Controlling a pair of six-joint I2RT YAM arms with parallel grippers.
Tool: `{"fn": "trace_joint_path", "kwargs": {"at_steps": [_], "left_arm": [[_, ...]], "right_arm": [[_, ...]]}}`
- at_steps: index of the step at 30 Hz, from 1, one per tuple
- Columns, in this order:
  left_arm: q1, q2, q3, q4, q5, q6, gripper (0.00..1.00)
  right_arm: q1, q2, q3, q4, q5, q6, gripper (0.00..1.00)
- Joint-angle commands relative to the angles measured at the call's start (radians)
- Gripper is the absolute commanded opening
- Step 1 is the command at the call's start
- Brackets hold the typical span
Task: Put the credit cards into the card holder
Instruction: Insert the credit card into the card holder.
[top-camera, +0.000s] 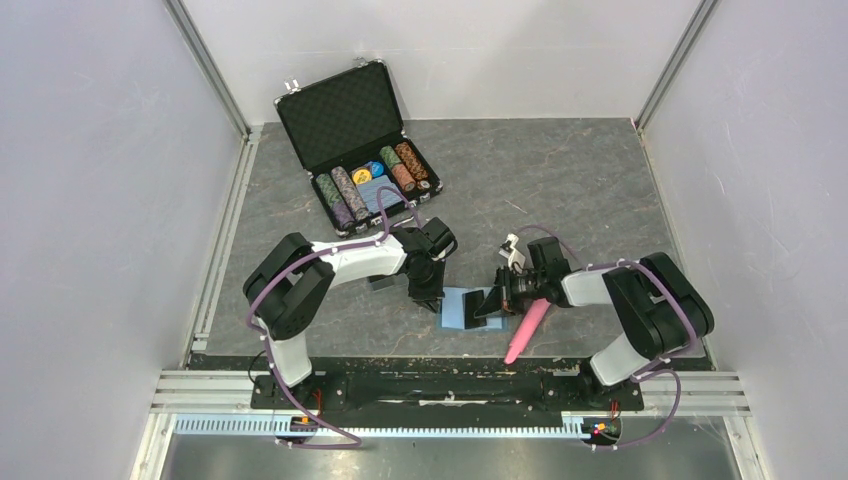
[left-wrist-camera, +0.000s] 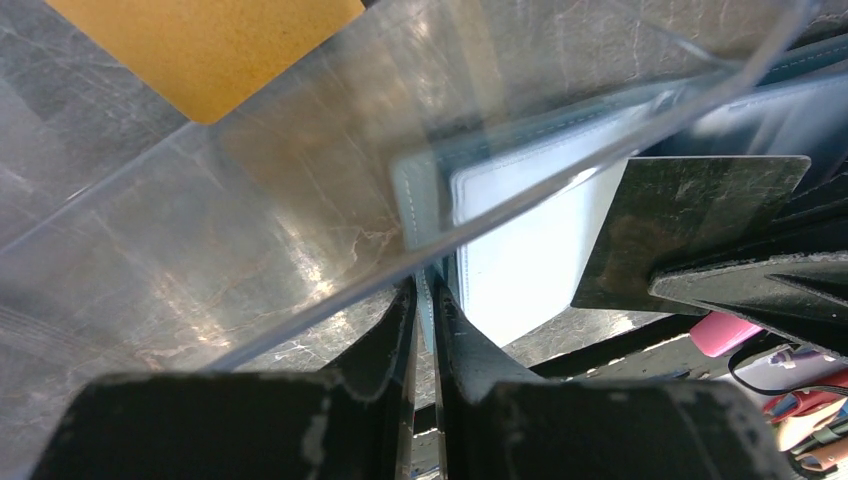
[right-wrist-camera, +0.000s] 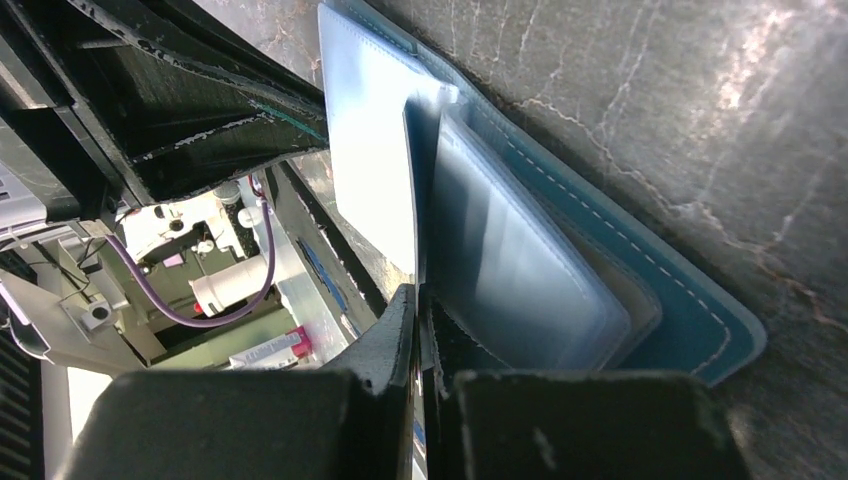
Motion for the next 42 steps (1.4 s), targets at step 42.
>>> {"fn": "trace_joint_path", "kwargs": {"at_steps": [42], "left_arm": [[-0.011,0.068,0.010,-0.018,0.016,-0.027,0.02]], "right_arm": [[0.032,-0.033,0.109,-0.221,0.148,-0.112,0.00]]}}
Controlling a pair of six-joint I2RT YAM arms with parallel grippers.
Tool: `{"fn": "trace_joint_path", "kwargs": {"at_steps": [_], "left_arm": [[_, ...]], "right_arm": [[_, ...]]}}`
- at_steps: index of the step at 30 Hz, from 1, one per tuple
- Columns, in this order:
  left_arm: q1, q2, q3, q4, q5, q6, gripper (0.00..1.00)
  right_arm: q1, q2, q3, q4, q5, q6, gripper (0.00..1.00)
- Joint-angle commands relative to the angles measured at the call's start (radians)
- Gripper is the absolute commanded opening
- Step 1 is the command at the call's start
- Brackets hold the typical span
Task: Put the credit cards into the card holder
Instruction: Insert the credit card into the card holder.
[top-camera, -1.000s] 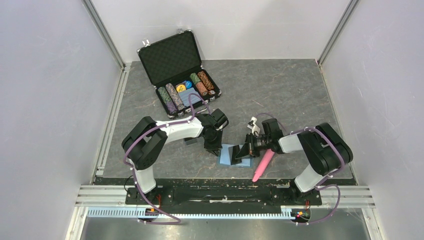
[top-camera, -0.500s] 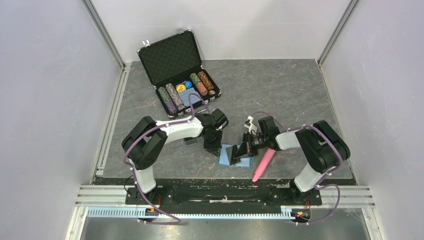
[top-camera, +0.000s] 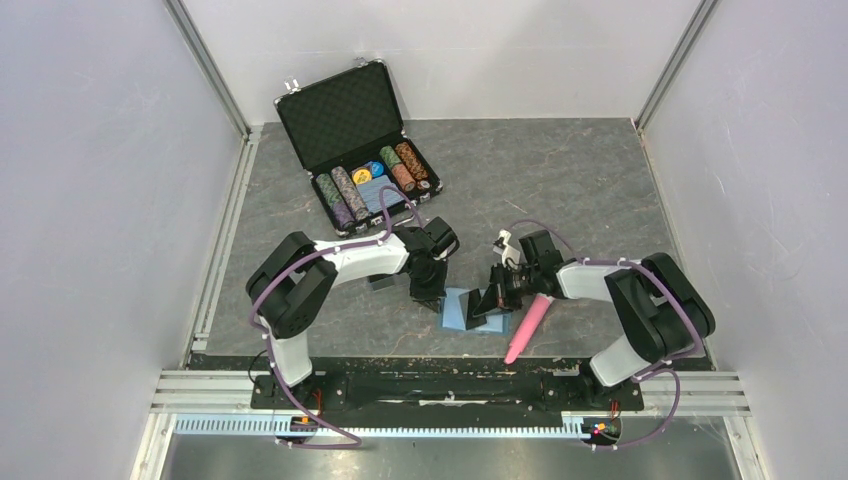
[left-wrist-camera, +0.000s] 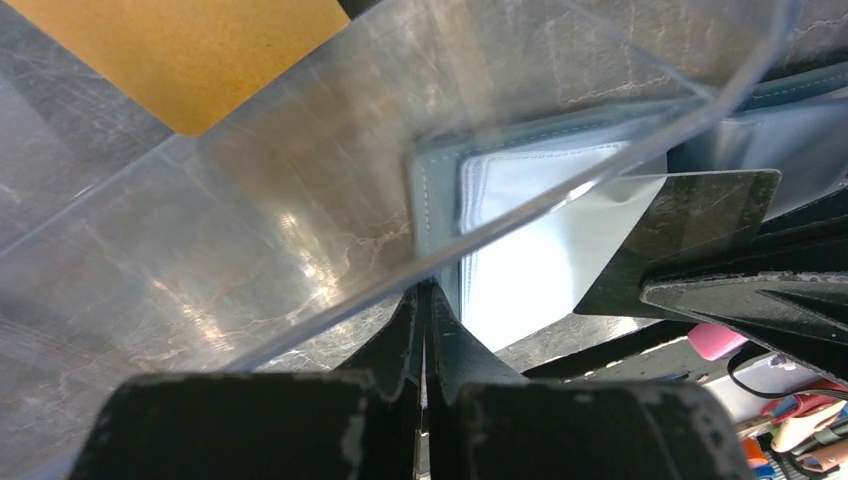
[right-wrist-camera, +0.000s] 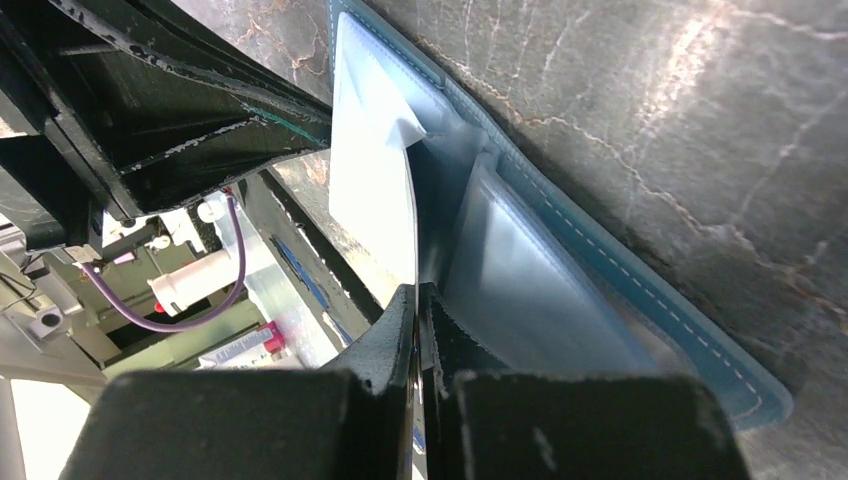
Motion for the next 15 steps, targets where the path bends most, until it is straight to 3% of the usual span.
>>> {"fn": "trace_joint_path", "kwargs": {"at_steps": [1,6,15], "left_arm": [[-0.005,0.052,-0.006,-0.006,0.017,-0.026,0.02],[-0.005,0.054,-0.005,-0.006,0.020,-0.025,0.02],[-0.008,0.056,-0.003,-0.006,0.025,-0.024,0.02]], "right_arm": [[-0.019,-0.034,0.014,-0.060,0.071,-0.050,0.00],[-0.044,-0.043,-0.001,-0.047,0.081,-0.068,0.00],[-0.043,-0.005,-0.057,0.225,0.029,0.119,0.00]]}}
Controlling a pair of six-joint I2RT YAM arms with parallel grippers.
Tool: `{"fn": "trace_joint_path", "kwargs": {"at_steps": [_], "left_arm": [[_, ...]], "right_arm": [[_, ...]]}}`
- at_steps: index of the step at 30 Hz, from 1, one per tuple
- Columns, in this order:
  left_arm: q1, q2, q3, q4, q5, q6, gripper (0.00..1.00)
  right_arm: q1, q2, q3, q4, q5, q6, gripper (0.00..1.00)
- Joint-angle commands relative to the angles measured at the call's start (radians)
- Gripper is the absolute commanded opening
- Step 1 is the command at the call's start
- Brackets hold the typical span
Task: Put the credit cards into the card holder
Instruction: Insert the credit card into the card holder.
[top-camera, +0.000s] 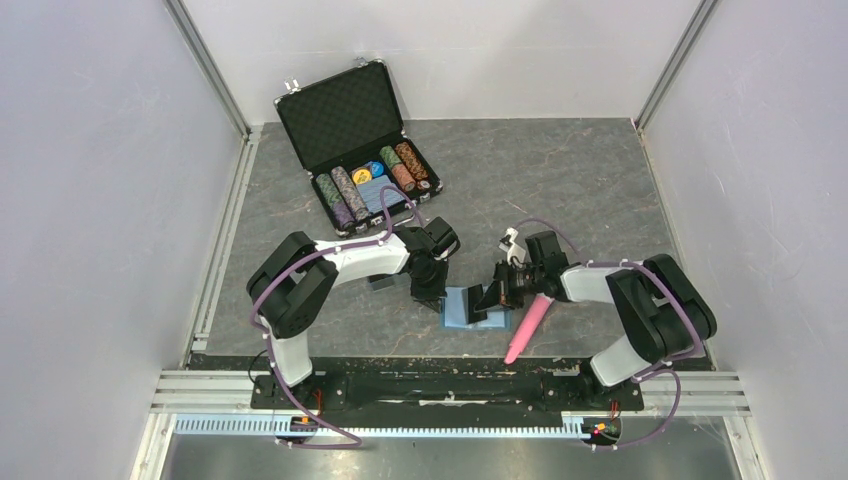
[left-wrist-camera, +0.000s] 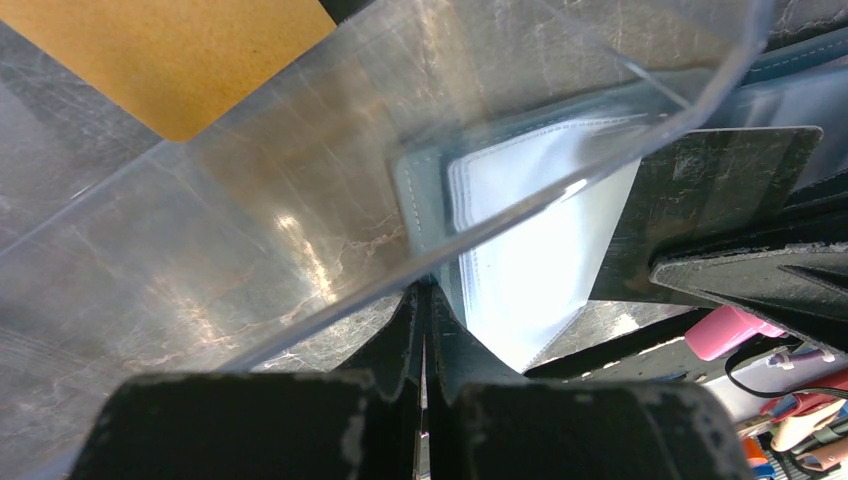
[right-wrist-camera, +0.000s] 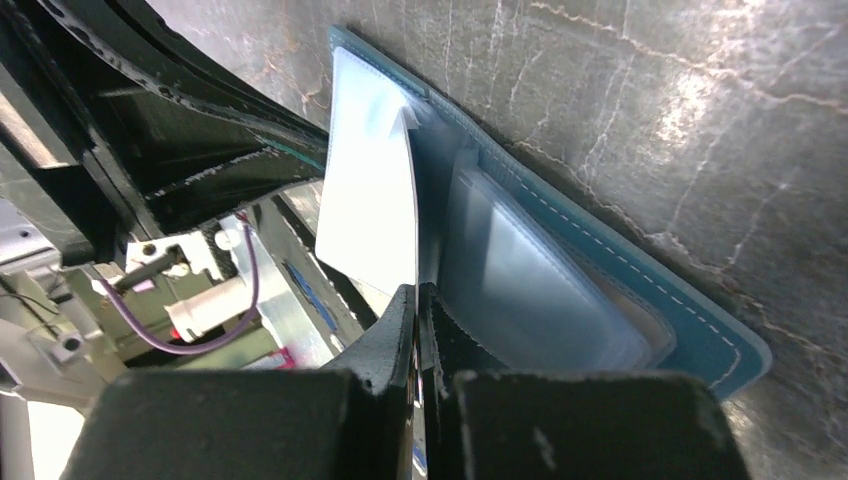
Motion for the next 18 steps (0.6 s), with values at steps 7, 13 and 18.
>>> {"fn": "trace_joint_path", "kwargs": {"at_steps": [7,13,18], "left_arm": [[-0.006,0.053,-0.003,-0.014,0.023,-0.025,0.02],[-0.006,0.058,0.008,-0.014,0.024,-0.025,0.02],[-0.005,0.062,0.016,-0.015,0.026,-0.027,0.02]], "right_arm": [[0.010,0.042,-0.046,0.250,0.029,0.149,0.00],[0.068,0.077,0.017,0.126,0.050,0.053,0.00],[0.104,0.086,0.095,-0.007,0.090,-0.035,0.12]]}}
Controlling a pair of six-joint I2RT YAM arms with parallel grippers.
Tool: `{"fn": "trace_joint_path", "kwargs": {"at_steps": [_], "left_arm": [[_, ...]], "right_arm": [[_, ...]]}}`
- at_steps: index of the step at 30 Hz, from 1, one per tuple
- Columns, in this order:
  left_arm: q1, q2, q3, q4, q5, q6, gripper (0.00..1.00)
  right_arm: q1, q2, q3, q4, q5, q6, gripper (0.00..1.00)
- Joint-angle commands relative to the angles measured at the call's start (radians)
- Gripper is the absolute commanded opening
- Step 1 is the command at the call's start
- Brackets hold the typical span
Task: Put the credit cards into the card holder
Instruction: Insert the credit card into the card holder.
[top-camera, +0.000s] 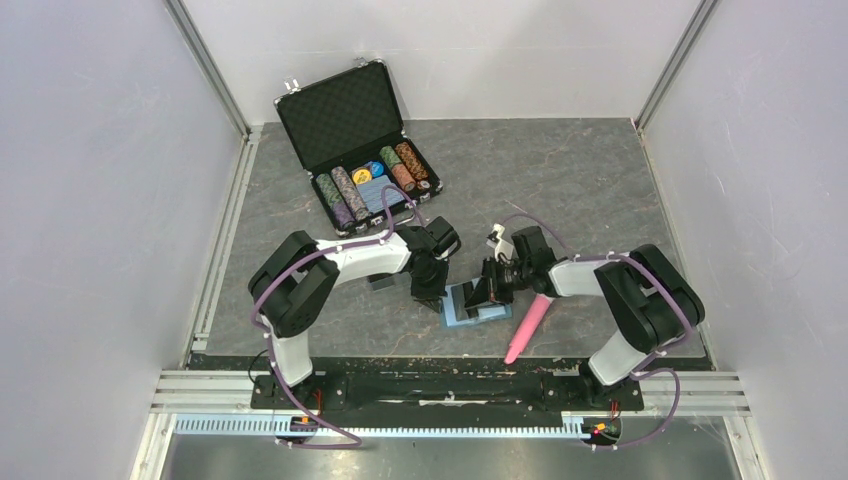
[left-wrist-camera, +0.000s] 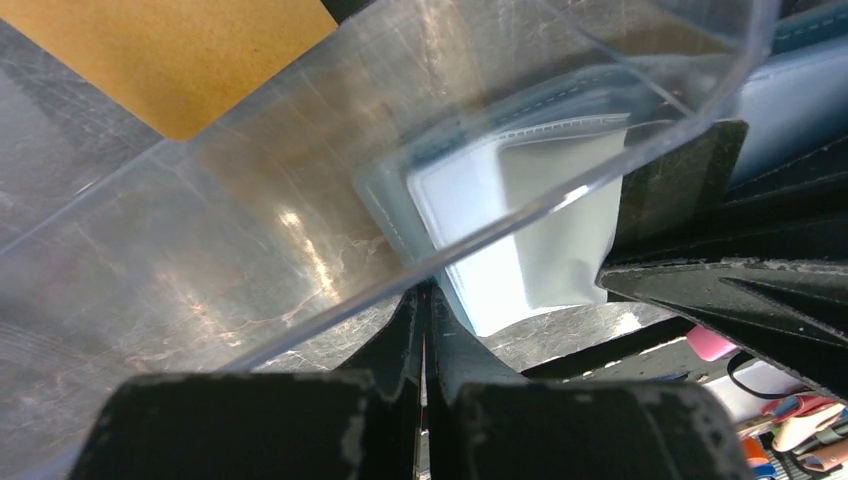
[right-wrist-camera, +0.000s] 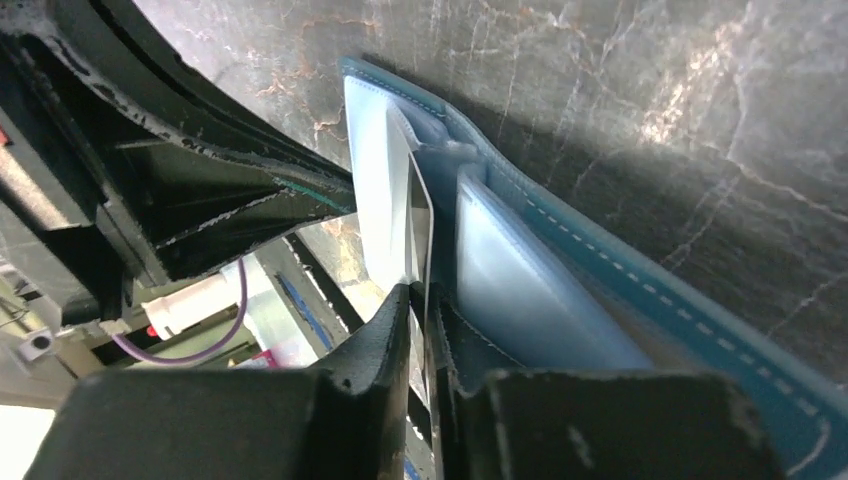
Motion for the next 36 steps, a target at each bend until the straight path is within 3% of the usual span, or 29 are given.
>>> {"fn": "trace_joint_path", "kwargs": {"at_steps": [1,11,24,36], "left_arm": [[-0.004,0.053,0.002,0.003,0.027,-0.027,0.02],[-0.004,0.059,0.013,-0.003,0.026,-0.022,0.02],[-0.003,0.075,0.049,-0.023,0.018,-0.012,0.02],[-0.003,0.064,0.080,-0.018,0.033,0.000,0.02]], "right_arm": [[0.037,0.013,0.074,-0.128,0.077,-0.107,0.16],[0.039,-0.056,0.149,-0.379,0.182,-0.243,0.50],[0.051,-0.082,0.268,-0.581,0.269,-0.364,0.68],[0.085,-0.112,0.336,-0.684,0.390,-0.426,0.77]]}}
